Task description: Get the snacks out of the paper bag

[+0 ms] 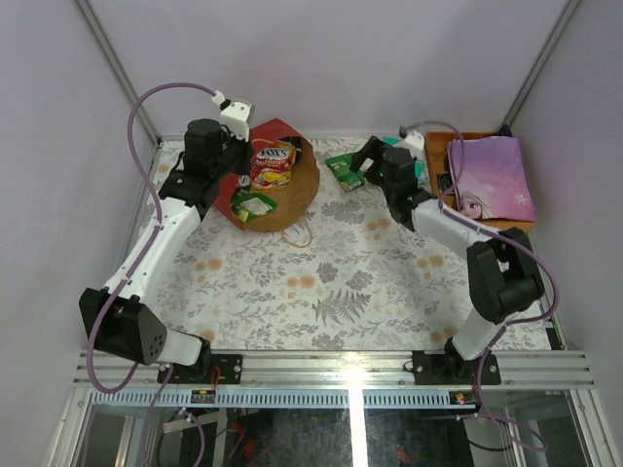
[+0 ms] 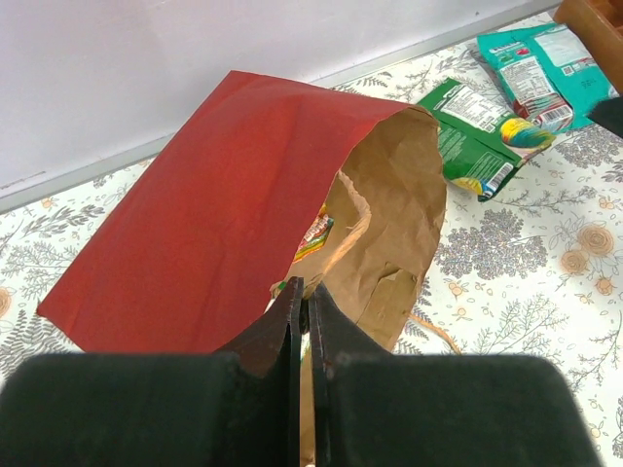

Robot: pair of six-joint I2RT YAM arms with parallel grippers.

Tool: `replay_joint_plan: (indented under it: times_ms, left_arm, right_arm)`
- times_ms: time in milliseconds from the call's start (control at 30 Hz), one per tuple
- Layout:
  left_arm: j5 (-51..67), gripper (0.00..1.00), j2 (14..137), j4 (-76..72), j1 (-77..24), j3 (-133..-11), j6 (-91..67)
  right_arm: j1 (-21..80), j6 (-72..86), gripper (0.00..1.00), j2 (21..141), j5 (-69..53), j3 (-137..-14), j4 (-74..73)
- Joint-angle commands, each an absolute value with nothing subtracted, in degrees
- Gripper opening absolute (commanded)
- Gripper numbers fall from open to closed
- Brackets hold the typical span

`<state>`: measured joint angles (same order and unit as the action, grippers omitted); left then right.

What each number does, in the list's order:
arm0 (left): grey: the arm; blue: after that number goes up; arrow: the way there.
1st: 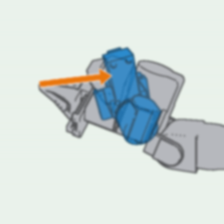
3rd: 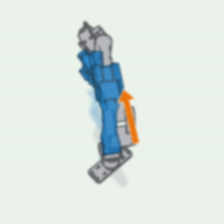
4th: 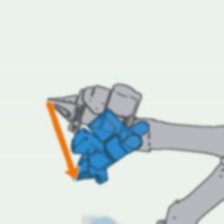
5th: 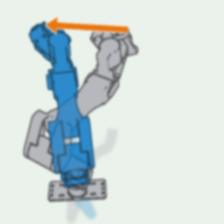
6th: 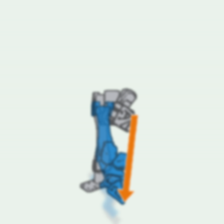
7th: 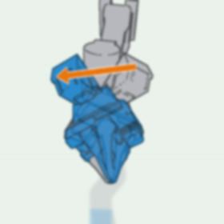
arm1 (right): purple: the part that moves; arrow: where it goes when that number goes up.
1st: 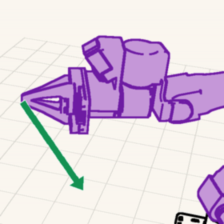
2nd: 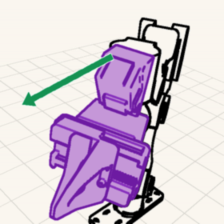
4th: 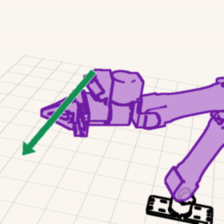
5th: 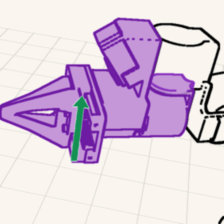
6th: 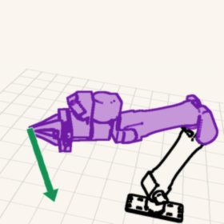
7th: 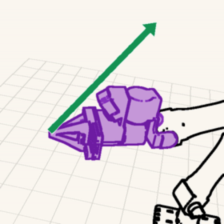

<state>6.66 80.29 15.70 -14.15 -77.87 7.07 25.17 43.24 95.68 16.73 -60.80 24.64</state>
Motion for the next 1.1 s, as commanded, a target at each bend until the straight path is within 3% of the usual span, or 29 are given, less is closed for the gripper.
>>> replay_joint_plan:
  times_ms: [0,133,267,667,1067]
  left_arm:
    - [8.2,0.0,80.6,10.8,-14.5,-79.7,5.6]
    - [8.8,0.0,79.8,10.9,-14.5,-79.4,5.4]
    - [7.7,0.0,78.7,11.7,-14.6,-79.2,5.9]
    - [7.1,0.0,79.1,11.2,-14.6,-78.4,6.3]
    - [7.1,0.0,79.1,11.4,-14.6,-78.9,6.4]
  right_arm:
    - [23.4,15.7,0.95,104.7,10.3,-80.4,7.2]
    - [21.0,7.1,0.98,116.9,0.7,-98.1,2.3]
    - [20.4,4.2,0.97,127.8,-0.6,-107.4,-3.1]
    - [20.4,8.9,0.95,136.1,-3.7,-108.9,-12.4]
    - [20.1,8.8,0.95,132.4,-3.5,-116.2,-15.8]
